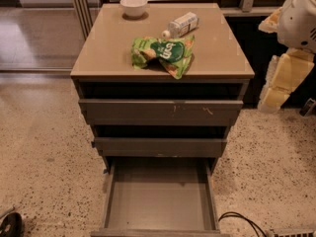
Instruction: Place green rice chip bag into bottom drawer
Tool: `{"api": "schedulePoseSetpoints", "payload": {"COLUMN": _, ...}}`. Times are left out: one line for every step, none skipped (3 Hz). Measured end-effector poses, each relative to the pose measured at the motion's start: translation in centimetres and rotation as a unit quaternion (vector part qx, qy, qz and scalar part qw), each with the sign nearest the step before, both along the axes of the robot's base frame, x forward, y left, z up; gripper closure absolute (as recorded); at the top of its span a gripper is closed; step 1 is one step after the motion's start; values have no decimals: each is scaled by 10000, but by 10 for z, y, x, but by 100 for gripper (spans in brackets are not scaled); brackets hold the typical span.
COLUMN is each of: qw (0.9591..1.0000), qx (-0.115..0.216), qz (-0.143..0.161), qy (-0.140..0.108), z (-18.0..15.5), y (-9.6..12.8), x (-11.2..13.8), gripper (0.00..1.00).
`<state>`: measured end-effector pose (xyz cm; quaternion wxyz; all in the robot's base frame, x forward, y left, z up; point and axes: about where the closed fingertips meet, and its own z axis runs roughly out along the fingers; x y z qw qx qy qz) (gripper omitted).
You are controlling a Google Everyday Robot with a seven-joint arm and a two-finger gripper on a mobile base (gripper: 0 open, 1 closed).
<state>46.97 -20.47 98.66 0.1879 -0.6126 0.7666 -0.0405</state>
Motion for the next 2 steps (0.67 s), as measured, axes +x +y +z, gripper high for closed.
{"api": "schedulePoseSetpoints", "payload": {"qw": 9996, "qx": 20, "qz": 246, "qy": -149, "z": 2, "y": 19, "x": 46, "gripper": 0}}
{"api": "schedulePoseSetpoints", "payload": {"qw": 9994, "qx": 30, "qz": 311, "qy": -170, "z": -9, "y": 33, "x": 100, "gripper": 0}}
